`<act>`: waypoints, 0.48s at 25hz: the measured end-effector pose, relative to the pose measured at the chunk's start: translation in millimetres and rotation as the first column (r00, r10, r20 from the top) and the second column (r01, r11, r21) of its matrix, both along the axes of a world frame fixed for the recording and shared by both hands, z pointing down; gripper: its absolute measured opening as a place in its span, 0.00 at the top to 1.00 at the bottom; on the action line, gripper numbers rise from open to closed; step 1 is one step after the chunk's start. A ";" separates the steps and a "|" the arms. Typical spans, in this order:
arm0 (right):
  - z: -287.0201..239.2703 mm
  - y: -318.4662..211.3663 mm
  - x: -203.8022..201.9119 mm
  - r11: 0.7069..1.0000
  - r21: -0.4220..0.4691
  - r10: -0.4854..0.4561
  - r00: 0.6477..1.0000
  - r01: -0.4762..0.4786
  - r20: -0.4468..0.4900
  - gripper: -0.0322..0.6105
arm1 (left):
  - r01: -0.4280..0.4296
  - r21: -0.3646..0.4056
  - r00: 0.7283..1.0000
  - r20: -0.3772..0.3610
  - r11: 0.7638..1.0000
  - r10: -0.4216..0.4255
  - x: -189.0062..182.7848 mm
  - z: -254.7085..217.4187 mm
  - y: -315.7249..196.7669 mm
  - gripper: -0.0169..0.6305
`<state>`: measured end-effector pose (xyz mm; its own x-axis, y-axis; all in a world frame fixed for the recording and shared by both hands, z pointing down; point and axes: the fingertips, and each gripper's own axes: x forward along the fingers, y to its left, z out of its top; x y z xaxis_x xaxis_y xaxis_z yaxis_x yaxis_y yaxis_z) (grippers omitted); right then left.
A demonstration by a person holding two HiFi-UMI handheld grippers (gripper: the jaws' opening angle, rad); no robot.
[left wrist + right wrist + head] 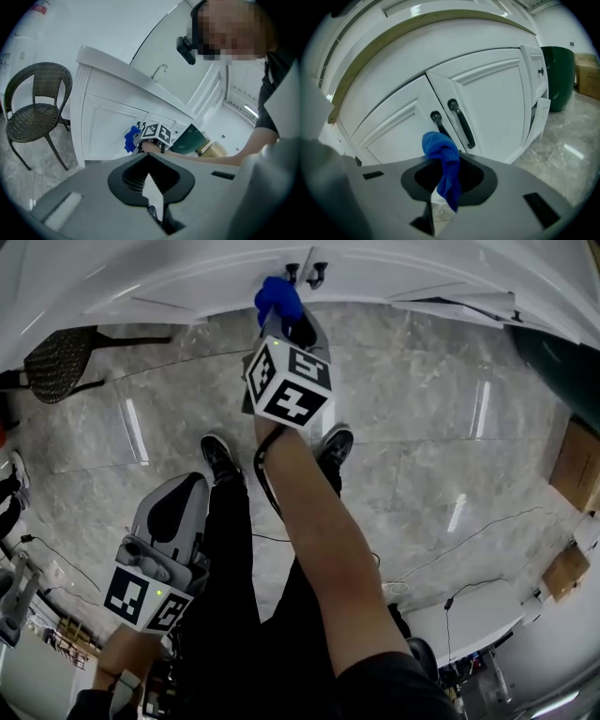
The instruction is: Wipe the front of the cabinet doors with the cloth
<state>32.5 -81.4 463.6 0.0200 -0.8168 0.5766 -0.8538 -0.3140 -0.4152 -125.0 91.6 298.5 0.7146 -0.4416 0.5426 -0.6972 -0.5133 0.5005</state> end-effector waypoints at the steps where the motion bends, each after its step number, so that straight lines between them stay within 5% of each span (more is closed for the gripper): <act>1: 0.2 1.1 2.0 1.000 0.000 -0.001 1.000 0.001 -0.002 0.84 | 0.000 0.002 1.000 -0.002 1.000 0.000 2.5 -0.7 0.8 0.97; 7: -3.5 7.6 -6.4 1.000 -0.003 -0.019 1.000 0.019 -0.013 0.84 | 0.024 0.017 1.000 -0.002 1.000 -0.024 -8.9 -2.4 -3.5 0.97; 12: 4.1 -2.4 -63.7 0.996 -0.013 -0.089 0.996 0.089 0.005 0.84 | 0.065 0.027 0.998 0.001 0.998 -0.065 -50.4 -4.5 -12.8 0.97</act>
